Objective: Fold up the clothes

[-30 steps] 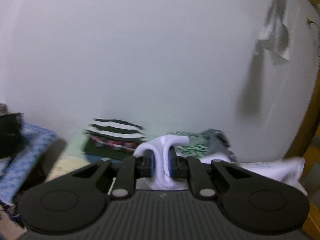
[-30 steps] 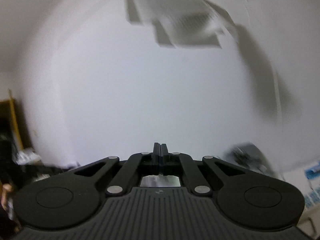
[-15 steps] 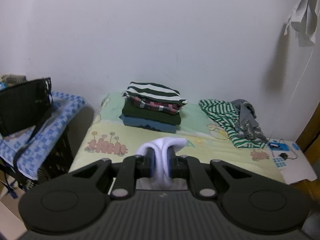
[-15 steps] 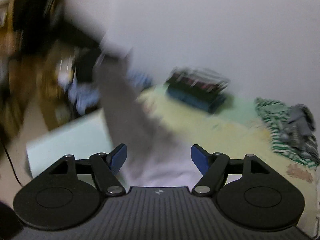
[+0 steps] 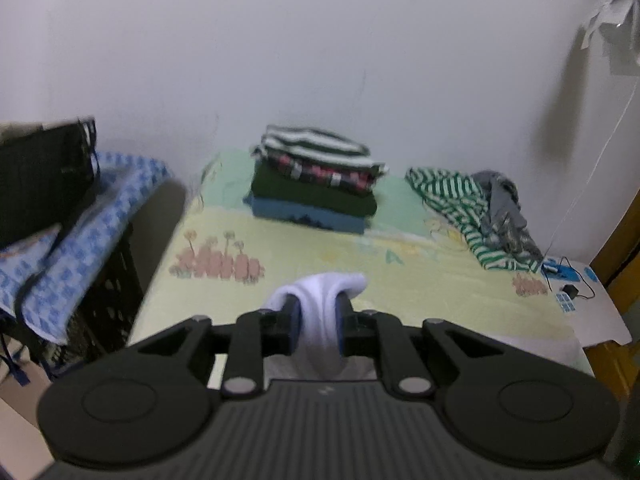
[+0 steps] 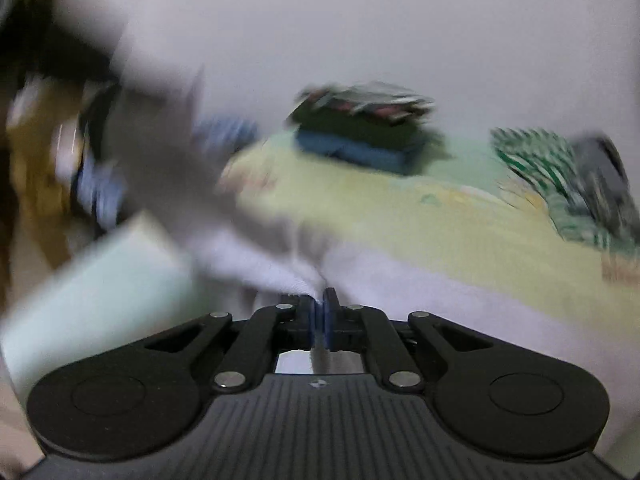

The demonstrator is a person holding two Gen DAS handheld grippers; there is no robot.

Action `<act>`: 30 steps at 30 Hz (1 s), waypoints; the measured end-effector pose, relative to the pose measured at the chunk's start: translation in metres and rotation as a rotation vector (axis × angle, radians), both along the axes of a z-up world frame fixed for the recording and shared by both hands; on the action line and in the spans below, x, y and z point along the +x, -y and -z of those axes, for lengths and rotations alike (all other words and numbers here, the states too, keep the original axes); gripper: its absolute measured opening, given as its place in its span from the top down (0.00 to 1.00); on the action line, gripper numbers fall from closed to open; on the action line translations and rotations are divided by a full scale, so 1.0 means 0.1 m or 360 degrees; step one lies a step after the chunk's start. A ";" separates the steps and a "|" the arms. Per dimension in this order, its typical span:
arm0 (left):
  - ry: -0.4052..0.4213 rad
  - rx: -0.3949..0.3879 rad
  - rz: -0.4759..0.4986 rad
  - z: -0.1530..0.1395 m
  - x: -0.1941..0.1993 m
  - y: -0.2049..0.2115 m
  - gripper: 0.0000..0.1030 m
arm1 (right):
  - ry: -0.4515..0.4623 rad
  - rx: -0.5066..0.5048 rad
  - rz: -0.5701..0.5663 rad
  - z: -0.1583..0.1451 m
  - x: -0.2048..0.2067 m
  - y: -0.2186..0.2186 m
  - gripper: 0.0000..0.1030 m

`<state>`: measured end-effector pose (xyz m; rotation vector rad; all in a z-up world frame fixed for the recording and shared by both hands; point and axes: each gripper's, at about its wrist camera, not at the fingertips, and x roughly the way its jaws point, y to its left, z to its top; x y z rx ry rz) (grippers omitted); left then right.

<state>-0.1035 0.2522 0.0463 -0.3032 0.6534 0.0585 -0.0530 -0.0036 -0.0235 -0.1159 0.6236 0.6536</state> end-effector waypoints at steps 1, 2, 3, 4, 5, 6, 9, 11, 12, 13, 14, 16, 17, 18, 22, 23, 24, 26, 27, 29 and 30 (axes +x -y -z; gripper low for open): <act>-0.0014 -0.0016 0.0008 0.04 0.05 0.01 0.84 | -0.0042 0.0096 0.0061 -0.08 0.09 0.15 0.97; -0.0028 -0.0032 0.0016 0.08 0.09 0.02 0.82 | -0.0057 0.0129 0.0115 -0.10 0.22 0.24 0.97; -0.0042 -0.0048 0.0025 0.12 0.14 0.03 0.81 | -0.0070 0.0159 0.0169 -0.12 0.35 0.34 0.97; -0.0047 -0.0041 0.0030 0.15 0.17 0.06 0.74 | -0.0084 0.0189 0.0222 -0.15 0.47 0.44 0.97; -0.0048 -0.0022 0.0033 0.16 0.20 0.11 0.64 | -0.0095 0.0206 0.0275 -0.16 0.62 0.53 0.97; -0.0049 -0.0003 0.0037 0.18 0.23 0.15 0.60 | -0.0106 0.0222 0.0327 -0.17 0.77 0.63 0.97; -0.0035 0.0014 0.0041 0.24 0.21 0.21 0.42 | -0.0124 0.0284 0.0446 -0.18 1.06 0.79 0.97; -0.0024 0.0021 0.0043 0.28 0.19 0.24 0.28 | -0.0133 0.0311 0.0507 -0.19 1.27 0.89 0.97; -0.0019 0.0025 0.0044 0.30 0.18 0.26 0.24 | -0.0138 0.0324 0.0537 -0.19 1.38 0.94 0.97; -0.0013 0.0029 0.0045 0.32 0.17 0.27 0.15 | -0.0158 0.0339 0.0560 -0.19 1.51 0.99 0.97; -0.0008 0.0033 0.0047 0.34 0.16 0.29 0.07 | -0.0167 0.0348 0.0577 -0.19 1.64 1.04 0.97; -0.0038 0.0024 0.0076 0.44 0.16 0.39 0.06 | -0.0155 0.0361 0.0614 -0.22 1.83 1.13 0.97; -0.0058 0.0013 0.0097 0.50 0.19 0.48 0.06 | -0.0145 0.0366 0.0635 -0.23 1.94 1.17 0.97; -0.0075 -0.0002 0.0117 0.55 0.24 0.58 0.06 | -0.0149 0.0379 0.0665 -0.23 2.03 1.21 0.97; -0.0142 -0.0062 0.0197 0.74 0.43 0.95 0.06 | -0.0195 0.0390 0.0796 -0.11 2.46 1.35 0.97; -0.0158 -0.0077 0.0217 0.79 0.48 1.05 0.06 | -0.0203 0.0367 0.0829 -0.05 2.56 1.37 0.96; -0.0168 -0.0087 0.0248 0.82 0.54 1.14 0.06 | -0.0219 0.0312 0.0835 0.03 2.64 1.36 0.96; -0.0177 -0.0071 0.0325 0.87 0.68 1.35 0.03 | -0.0244 0.0191 0.0842 0.19 2.78 1.34 0.94; -0.0188 -0.0033 0.0347 0.91 0.77 1.45 0.03 | -0.0255 0.0137 0.0849 0.26 2.80 1.37 0.92; -0.0223 0.0066 0.0362 0.98 0.97 1.65 0.03 | -0.0277 0.0030 0.0862 0.39 2.84 1.42 0.72; -0.0247 0.0110 0.0354 1.02 1.06 1.71 0.05 | -0.0294 0.0034 0.0872 0.39 2.80 1.50 0.67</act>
